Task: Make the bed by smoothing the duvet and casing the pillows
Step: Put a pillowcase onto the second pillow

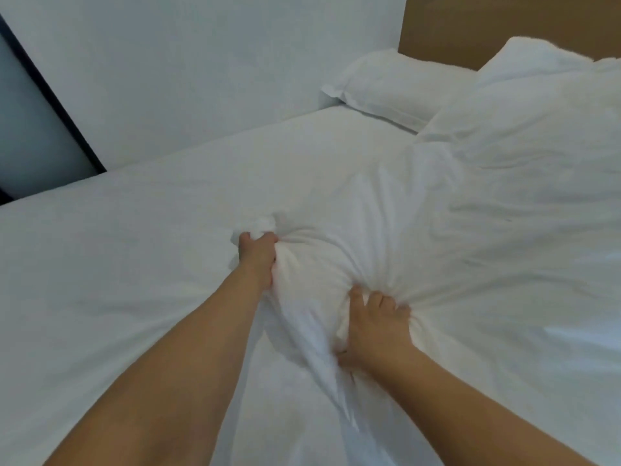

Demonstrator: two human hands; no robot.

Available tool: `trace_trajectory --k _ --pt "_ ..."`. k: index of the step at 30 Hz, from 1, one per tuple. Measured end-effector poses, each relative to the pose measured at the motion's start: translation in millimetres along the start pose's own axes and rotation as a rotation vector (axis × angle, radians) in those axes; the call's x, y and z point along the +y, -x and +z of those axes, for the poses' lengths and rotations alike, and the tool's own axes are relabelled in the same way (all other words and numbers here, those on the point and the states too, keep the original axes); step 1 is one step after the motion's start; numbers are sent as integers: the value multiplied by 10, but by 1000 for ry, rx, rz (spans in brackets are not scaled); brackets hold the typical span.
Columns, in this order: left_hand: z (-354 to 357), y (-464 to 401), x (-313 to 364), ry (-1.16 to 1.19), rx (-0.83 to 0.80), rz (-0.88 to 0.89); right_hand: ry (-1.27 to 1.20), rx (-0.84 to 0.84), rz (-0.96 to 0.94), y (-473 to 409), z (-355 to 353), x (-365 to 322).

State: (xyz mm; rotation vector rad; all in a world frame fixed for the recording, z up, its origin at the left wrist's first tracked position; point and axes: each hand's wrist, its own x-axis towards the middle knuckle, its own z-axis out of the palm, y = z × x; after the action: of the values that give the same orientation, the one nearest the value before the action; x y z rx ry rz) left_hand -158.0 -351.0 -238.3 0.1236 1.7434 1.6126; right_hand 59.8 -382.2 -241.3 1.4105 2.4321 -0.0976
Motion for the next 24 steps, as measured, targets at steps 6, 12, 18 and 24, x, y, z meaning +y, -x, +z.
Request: trace_trajectory --k 6,12,18,24 --pt "290 -298 1760 -147 110 439 -396 109 -96 -817 -1452 -216" --pt "-335 -1414 3594 -339 220 633 -684 323 -337 -1843 -2479 -1270" --pt "-1375 -1930 1916 -443 -178 16 -237 -3 -335 -2293 -1395 -1386" --pt "-1939 -872 464 -50 -556 17 -288 4 -284 -2315 -1410 -1256"
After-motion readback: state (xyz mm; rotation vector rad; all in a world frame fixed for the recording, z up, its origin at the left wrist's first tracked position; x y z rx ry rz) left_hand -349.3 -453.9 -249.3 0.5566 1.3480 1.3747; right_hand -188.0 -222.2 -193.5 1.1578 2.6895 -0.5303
